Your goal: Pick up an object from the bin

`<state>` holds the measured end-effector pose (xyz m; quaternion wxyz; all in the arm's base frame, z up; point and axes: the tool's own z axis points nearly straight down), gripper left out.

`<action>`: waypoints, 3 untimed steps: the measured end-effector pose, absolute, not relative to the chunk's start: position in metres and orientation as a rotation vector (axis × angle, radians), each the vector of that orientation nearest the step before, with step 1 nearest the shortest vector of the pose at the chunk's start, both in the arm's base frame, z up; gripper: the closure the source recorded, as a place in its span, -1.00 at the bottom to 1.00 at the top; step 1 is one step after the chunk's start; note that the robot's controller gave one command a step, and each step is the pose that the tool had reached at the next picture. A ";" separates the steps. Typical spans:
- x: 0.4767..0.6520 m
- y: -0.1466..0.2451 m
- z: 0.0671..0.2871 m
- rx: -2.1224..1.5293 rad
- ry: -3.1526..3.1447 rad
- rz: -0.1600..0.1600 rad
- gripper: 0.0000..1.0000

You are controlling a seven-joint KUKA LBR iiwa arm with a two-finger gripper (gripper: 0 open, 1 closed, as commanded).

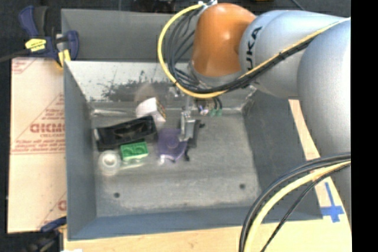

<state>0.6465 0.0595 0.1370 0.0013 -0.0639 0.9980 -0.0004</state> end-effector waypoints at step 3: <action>0.628 0.027 0.087 -0.667 3.061 -0.003 1.00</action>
Offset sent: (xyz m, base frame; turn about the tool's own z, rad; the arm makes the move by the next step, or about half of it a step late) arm -0.0372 -0.0063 -0.0670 -0.3927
